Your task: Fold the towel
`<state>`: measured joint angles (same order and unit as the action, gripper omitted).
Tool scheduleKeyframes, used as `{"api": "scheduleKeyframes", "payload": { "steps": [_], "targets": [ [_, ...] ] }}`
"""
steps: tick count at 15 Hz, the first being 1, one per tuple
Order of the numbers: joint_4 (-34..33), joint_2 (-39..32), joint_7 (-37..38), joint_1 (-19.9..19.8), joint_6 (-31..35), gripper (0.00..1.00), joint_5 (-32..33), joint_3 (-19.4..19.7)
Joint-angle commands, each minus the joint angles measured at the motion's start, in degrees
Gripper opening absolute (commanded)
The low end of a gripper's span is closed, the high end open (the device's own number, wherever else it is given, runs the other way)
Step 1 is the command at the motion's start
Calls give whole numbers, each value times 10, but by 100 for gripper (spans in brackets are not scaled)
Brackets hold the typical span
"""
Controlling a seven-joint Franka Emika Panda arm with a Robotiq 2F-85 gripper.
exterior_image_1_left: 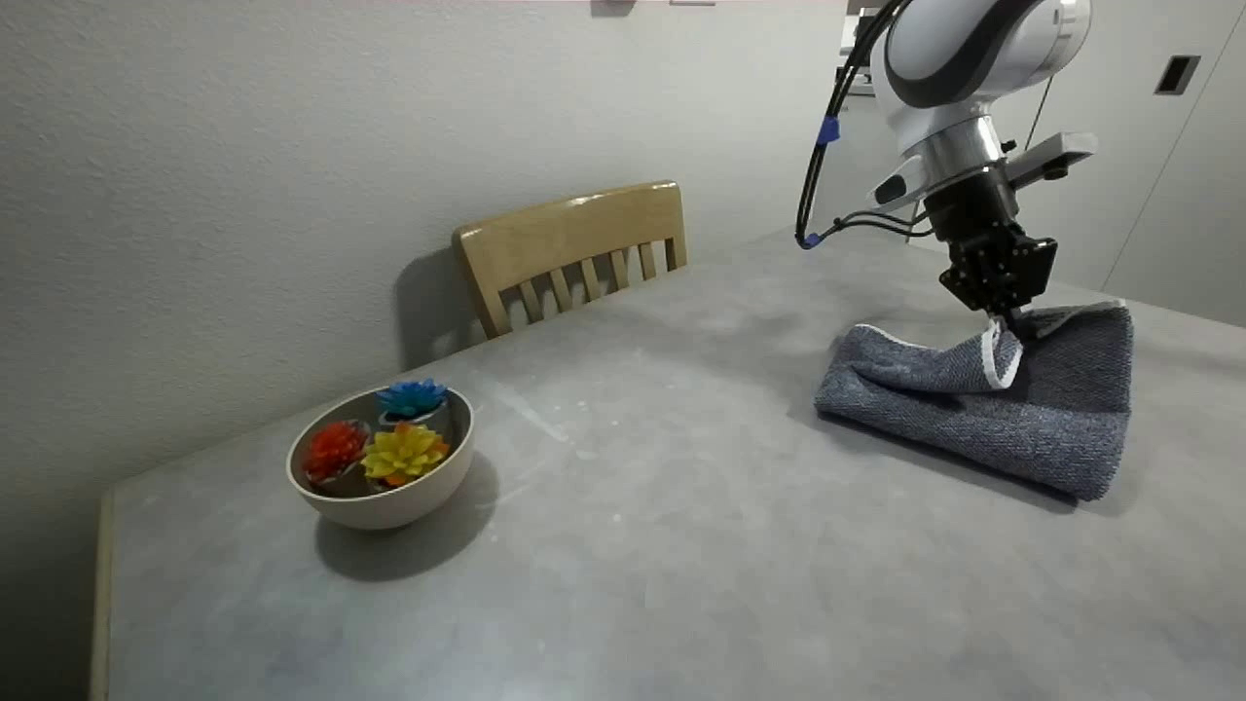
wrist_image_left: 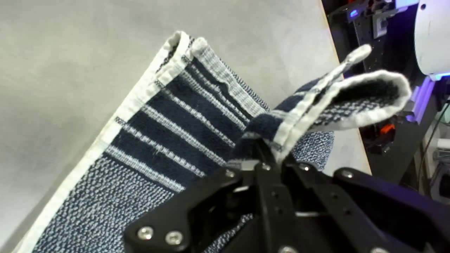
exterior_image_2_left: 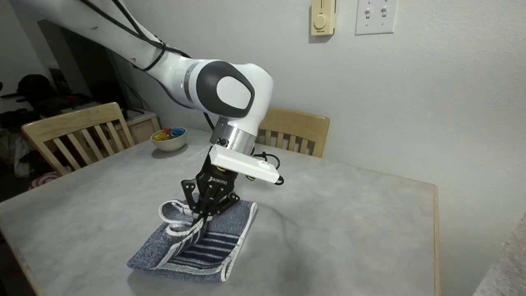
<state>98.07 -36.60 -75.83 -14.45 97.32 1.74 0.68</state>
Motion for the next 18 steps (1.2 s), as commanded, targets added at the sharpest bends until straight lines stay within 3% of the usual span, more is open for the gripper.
{"api": "scheduleKeyframes", "payload": {
  "steps": [1, 9, 14, 18],
  "targets": [
    [-33, -20, -14, -18, -27, 2, -32, -3],
    [-53, -24, -30, -29, -30, 2, -50, -6],
    [-105, -57, -24, -55, -119, 2, -122, -4],
    [-140, -84, -17, -74, -153, 2, -161, -2]
  ]
}}
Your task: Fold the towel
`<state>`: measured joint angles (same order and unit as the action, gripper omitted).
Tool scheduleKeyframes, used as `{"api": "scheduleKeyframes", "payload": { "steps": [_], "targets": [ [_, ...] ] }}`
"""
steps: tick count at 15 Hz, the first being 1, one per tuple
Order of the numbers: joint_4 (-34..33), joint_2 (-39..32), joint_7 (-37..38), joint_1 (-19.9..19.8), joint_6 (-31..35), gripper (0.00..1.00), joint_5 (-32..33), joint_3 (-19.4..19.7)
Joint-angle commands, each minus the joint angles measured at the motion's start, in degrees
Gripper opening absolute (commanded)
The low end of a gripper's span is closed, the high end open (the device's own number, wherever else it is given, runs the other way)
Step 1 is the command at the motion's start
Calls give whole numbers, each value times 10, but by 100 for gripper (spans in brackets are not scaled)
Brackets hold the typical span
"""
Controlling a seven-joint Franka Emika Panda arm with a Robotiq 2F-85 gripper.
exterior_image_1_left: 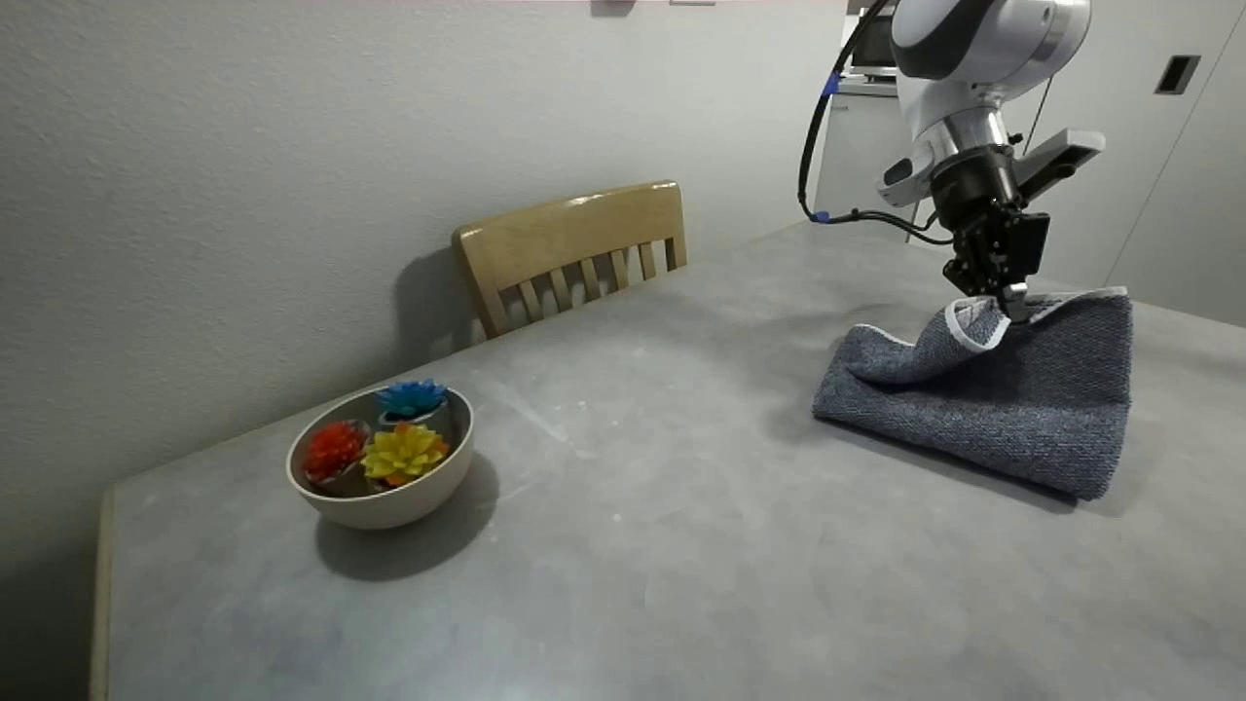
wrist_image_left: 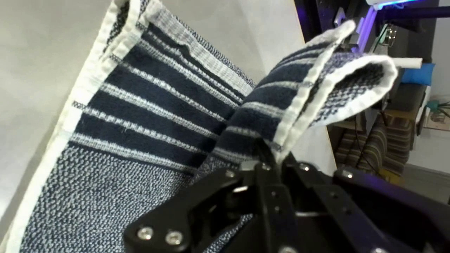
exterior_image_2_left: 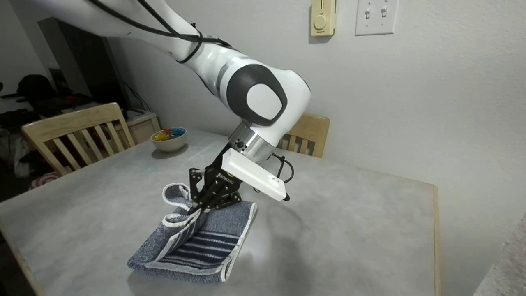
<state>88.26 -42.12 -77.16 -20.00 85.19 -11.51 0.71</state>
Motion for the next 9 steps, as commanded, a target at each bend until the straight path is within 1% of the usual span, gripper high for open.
{"api": "scheduleKeyframes", "payload": {
  "steps": [1, 9],
  "targets": [
    [-51, -36, -3, -22, -36, 2, -36, -2],
    [-98, -71, 5, -57, -69, 2, -102, -3]
  ]
}}
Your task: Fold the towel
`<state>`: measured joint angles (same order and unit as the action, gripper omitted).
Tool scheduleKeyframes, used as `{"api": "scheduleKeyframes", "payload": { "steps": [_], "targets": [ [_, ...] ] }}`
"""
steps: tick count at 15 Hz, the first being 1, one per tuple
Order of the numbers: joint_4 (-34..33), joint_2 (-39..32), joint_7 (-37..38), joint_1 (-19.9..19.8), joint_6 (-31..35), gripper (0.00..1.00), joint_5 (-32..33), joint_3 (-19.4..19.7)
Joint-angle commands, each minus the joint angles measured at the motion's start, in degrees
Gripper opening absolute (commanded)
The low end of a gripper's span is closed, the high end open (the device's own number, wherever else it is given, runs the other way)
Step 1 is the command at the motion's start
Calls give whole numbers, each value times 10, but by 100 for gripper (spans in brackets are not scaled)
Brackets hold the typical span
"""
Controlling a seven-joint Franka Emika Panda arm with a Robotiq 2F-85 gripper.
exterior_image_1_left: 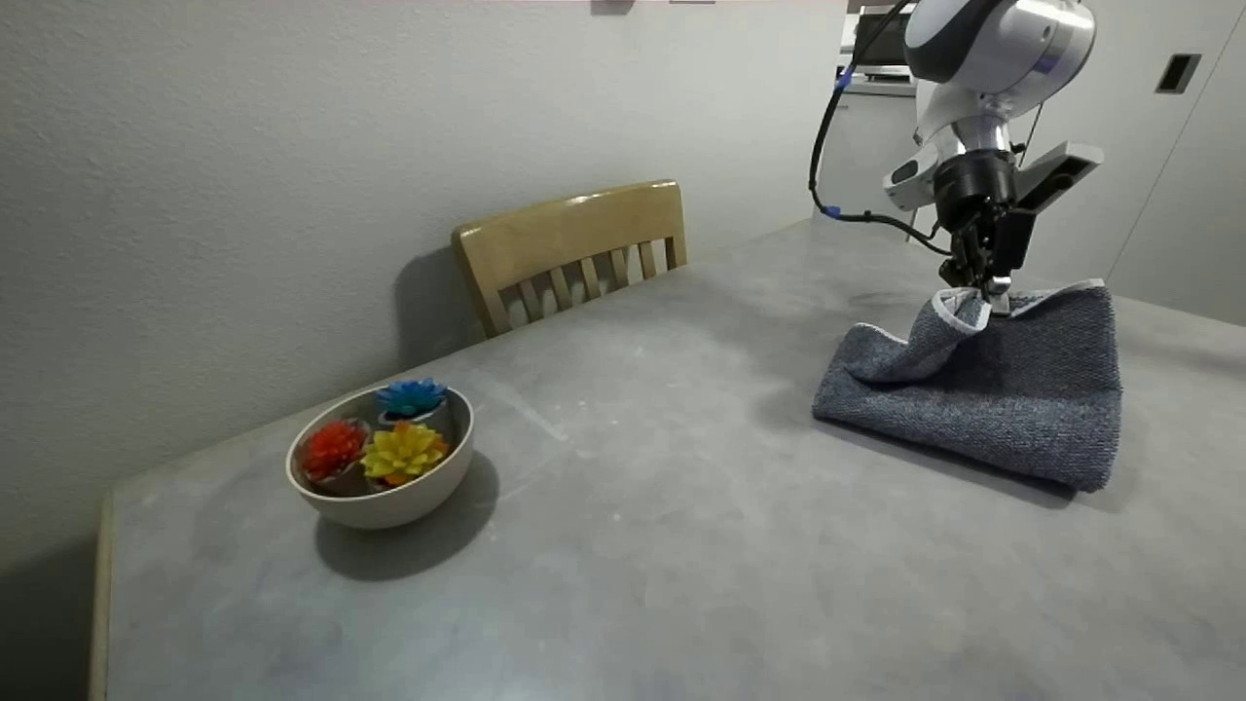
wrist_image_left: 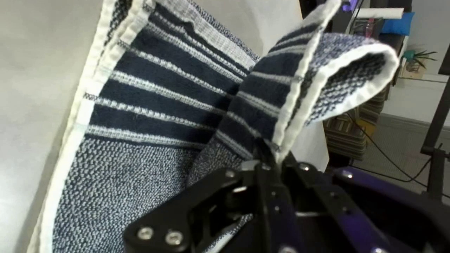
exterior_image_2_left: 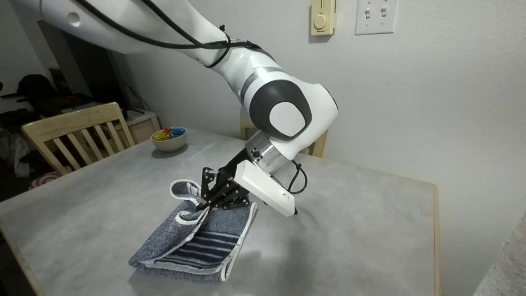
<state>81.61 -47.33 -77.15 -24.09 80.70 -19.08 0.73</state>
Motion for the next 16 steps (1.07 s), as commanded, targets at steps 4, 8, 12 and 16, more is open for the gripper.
{"api": "scheduleKeyframes", "payload": {
  "steps": [4, 8, 12, 16],
  "targets": [
    [-50, -37, 37, -32, -53, 2, -67, -2],
    [-51, -48, 73, -51, -71, 2, -112, -1],
    [-49, -54, 103, -70, -63, 2, -145, 6],
    [-46, -51, 119, -86, -55, 2, -160, 20]
  ]
}}
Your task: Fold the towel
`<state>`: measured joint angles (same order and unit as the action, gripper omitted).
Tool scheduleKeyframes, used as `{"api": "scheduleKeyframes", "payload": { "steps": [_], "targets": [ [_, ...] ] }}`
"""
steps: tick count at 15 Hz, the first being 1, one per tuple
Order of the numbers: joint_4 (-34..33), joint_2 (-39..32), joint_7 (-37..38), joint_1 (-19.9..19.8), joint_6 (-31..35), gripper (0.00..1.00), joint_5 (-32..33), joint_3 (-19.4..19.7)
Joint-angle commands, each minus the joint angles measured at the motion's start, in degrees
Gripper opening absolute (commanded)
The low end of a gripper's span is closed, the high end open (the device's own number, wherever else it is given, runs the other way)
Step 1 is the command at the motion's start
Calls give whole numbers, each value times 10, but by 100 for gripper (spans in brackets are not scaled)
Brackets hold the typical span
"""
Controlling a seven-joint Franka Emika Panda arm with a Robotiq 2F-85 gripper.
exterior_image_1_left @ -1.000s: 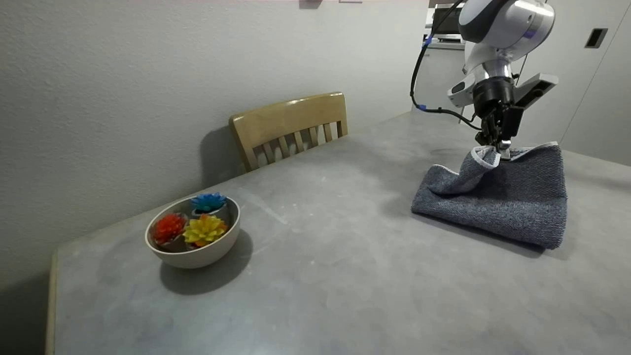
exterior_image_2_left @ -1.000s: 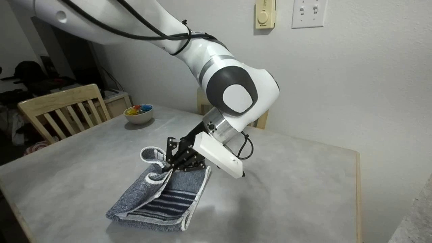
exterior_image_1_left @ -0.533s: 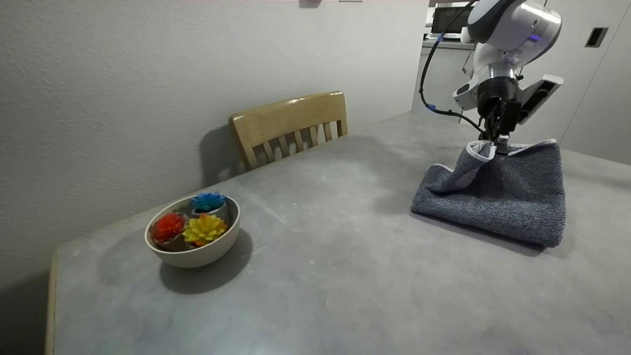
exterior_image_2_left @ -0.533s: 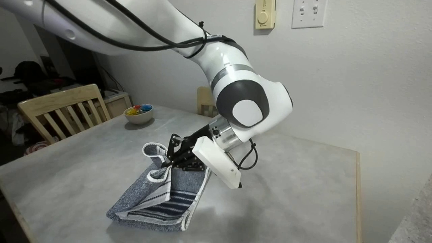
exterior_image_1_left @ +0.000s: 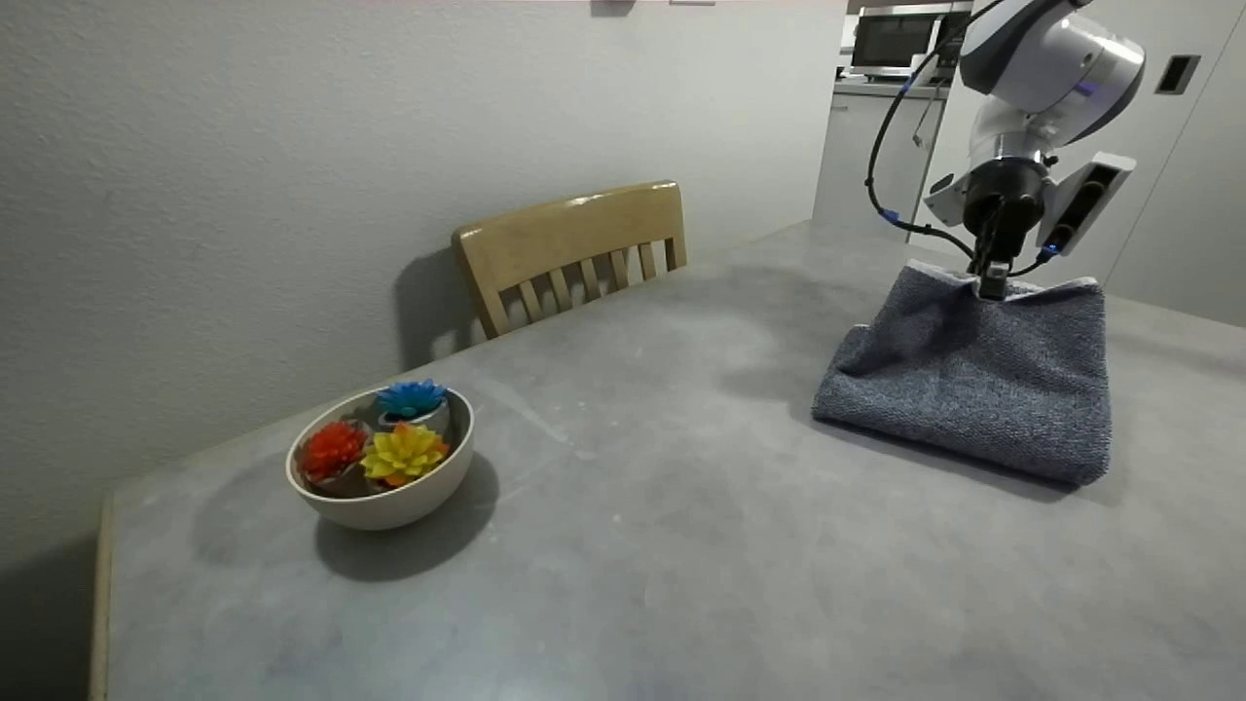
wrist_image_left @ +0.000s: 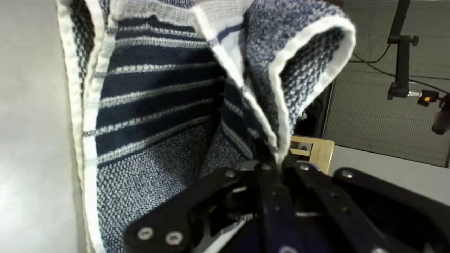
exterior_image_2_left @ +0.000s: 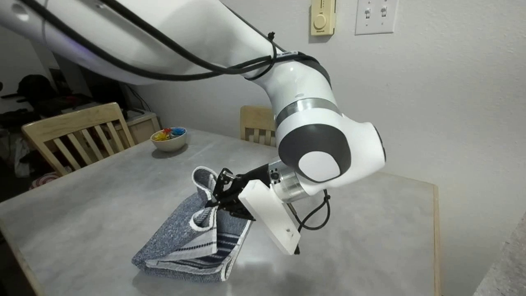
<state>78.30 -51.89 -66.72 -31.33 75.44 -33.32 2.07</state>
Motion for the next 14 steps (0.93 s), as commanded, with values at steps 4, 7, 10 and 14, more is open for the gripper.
{"api": "scheduleKeyframes", "payload": {
  "steps": [4, 7, 10, 14],
  "targets": [
    [-16, -7, 21, -16, -2, 45, -14, 7],
    [-9, 1, 27, -6, 2, 68, -5, 8],
    [25, 36, 30, 13, 25, 88, 9, 15],
    [125, 136, 52, 71, 81, 100, 81, 27]
  ]
}}
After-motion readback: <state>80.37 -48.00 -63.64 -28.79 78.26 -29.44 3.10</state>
